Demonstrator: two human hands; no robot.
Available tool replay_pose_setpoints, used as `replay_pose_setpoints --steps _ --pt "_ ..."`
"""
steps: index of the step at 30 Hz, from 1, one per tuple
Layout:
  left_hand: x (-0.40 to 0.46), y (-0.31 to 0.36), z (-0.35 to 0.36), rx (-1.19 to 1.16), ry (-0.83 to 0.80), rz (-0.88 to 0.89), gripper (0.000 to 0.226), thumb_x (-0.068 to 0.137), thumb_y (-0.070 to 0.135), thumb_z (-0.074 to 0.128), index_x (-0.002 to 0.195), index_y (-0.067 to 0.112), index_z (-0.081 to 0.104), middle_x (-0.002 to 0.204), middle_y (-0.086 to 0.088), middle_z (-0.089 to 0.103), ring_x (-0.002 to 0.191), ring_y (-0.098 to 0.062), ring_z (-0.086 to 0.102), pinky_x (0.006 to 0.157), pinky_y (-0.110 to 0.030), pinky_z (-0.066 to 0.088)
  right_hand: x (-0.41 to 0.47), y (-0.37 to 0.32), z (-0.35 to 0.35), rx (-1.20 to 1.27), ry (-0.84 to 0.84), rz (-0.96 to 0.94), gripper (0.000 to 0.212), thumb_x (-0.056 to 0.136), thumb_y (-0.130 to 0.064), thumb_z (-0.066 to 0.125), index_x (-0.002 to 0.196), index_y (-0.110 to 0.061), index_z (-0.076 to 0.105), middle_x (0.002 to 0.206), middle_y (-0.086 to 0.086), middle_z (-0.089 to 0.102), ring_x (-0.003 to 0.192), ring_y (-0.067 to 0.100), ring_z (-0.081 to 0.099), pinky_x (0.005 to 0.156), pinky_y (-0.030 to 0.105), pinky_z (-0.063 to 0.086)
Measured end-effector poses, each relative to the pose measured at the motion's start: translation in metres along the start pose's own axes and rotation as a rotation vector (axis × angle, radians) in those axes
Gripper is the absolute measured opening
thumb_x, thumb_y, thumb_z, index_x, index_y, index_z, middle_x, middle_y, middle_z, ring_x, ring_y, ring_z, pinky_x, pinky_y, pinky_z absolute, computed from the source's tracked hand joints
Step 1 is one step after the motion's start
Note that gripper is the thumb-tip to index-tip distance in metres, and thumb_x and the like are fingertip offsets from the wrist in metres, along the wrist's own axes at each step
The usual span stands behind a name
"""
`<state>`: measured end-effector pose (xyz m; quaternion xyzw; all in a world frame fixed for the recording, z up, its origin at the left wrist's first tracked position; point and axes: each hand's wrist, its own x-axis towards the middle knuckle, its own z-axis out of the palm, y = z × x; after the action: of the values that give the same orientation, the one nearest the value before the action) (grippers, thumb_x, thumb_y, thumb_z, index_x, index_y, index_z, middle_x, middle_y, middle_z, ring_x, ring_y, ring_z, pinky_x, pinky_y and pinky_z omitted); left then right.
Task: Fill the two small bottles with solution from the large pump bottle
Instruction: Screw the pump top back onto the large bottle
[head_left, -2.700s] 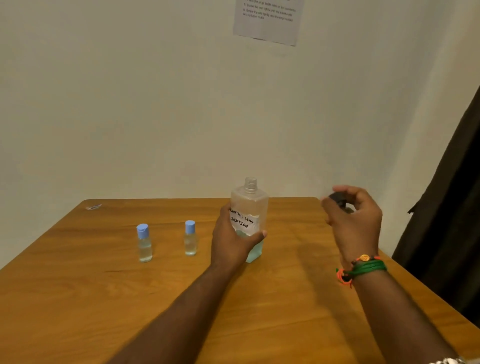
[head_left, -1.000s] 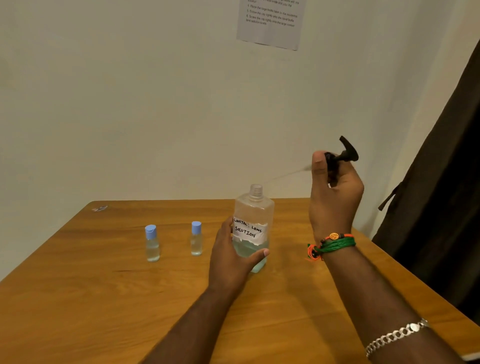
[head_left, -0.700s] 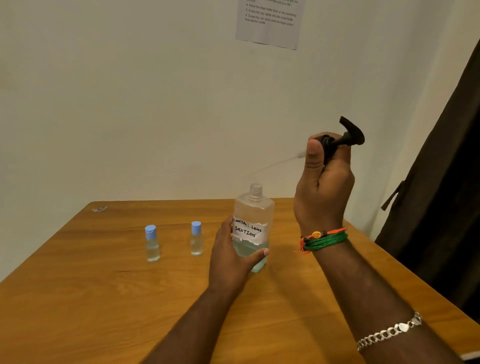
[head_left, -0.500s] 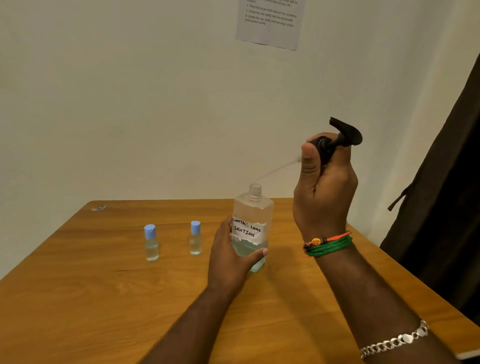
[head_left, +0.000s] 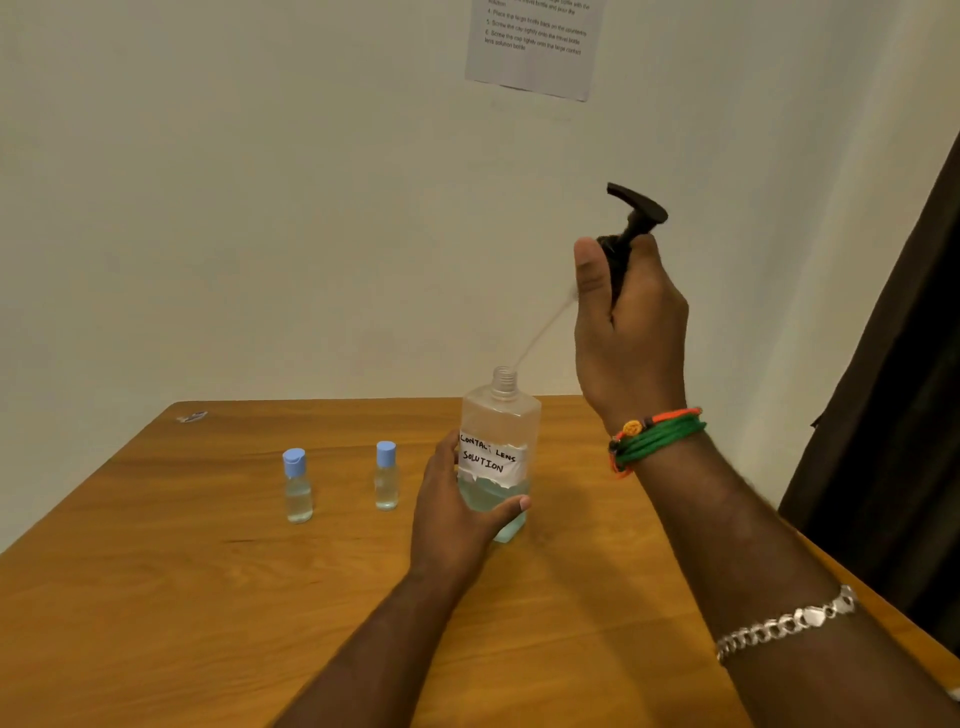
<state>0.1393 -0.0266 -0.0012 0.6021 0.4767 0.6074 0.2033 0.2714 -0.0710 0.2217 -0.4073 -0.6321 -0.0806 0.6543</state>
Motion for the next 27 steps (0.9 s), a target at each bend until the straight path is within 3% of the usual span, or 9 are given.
replay_pose_setpoints --steps 4,7,9,11,15,18,20,23,27 --pt "0.0 -0.001 0.0 -0.015 -0.001 -0.002 0.101 0.063 0.045 0.101 0.14 0.064 0.038 0.135 0.038 0.055 0.125 0.02 0.048 0.096 -0.012 0.048 0.022 0.008 0.019 -0.104 -0.156 0.108 0.033 0.101 -0.05 0.047 0.096 -0.02 0.061 0.099 0.002 0.062 0.083 0.015 0.056 0.071 0.027 0.035" --pt "0.0 0.0 0.0 -0.018 -0.001 -0.015 0.104 0.063 0.045 0.101 0.144 0.058 0.038 0.136 0.035 0.054 0.127 0.02 0.047 0.097 -0.014 0.048 0.02 0.024 0.036 0.001 -0.347 0.283 0.032 0.095 -0.048 0.058 0.085 -0.019 0.065 0.078 -0.005 0.062 0.068 0.01 0.055 0.062 0.027 0.037" --pt "0.0 0.0 -0.001 -0.016 -0.004 -0.012 0.104 0.063 0.046 0.1 0.145 0.057 0.037 0.136 0.034 0.054 0.127 0.021 0.046 0.097 -0.012 0.046 0.007 0.039 0.046 0.04 -0.414 0.368 0.027 0.09 -0.046 0.067 0.092 -0.019 0.066 0.077 -0.007 0.061 0.066 0.004 0.053 0.058 0.023 0.039" --pt "0.0 0.0 0.0 -0.013 -0.004 -0.01 0.103 0.063 0.047 0.1 0.145 0.056 0.038 0.137 0.032 0.055 0.128 0.017 0.049 0.098 -0.011 0.046 -0.013 0.053 0.052 0.033 -0.422 0.396 0.028 0.085 -0.043 0.074 0.101 -0.022 0.065 0.083 -0.006 0.064 0.073 0.002 0.057 0.06 0.02 0.041" --pt "0.002 0.0 0.001 -0.01 0.003 -0.024 0.101 0.064 0.045 0.1 0.145 0.053 0.04 0.137 0.031 0.056 0.126 0.015 0.051 0.095 -0.009 0.046 -0.041 0.068 0.061 0.112 -0.417 0.378 0.017 0.089 -0.039 0.072 0.097 -0.024 0.072 0.086 -0.009 0.072 0.079 0.003 0.065 0.069 0.021 0.048" --pt "0.002 -0.002 0.001 -0.015 0.001 -0.038 0.1 0.064 0.044 0.1 0.144 0.05 0.041 0.135 0.029 0.057 0.124 0.015 0.052 0.092 -0.007 0.049 -0.048 0.069 0.063 0.149 -0.414 0.339 0.012 0.09 -0.035 0.071 0.099 -0.027 0.072 0.088 -0.017 0.072 0.086 -0.006 0.065 0.076 0.016 0.048" --pt "0.002 -0.002 0.001 -0.018 0.003 -0.05 0.102 0.062 0.045 0.101 0.143 0.05 0.041 0.135 0.028 0.057 0.123 0.016 0.052 0.091 -0.007 0.05 -0.048 0.07 0.062 0.184 -0.389 0.355 0.015 0.086 -0.033 0.077 0.097 -0.023 0.073 0.091 -0.014 0.074 0.088 -0.002 0.068 0.081 0.022 0.054" --pt "0.003 -0.001 0.001 -0.02 0.016 -0.071 0.108 0.058 0.047 0.101 0.146 0.045 0.039 0.139 0.022 0.056 0.127 0.003 0.055 0.101 -0.024 0.055 -0.049 0.068 0.064 0.253 -0.328 0.44 0.035 0.071 -0.035 0.089 0.091 -0.019 0.065 0.093 -0.005 0.075 0.088 0.013 0.072 0.078 0.031 0.059" --pt "0.004 0.0 0.001 -0.009 0.011 -0.086 0.114 0.055 0.052 0.101 0.148 0.041 0.037 0.142 0.018 0.054 0.131 -0.006 0.054 0.107 -0.037 0.056 -0.055 0.064 0.068 0.285 -0.312 0.483 0.055 0.068 -0.047 0.088 0.111 -0.024 0.063 0.105 -0.013 0.068 0.093 0.003 0.068 0.076 0.024 0.059"
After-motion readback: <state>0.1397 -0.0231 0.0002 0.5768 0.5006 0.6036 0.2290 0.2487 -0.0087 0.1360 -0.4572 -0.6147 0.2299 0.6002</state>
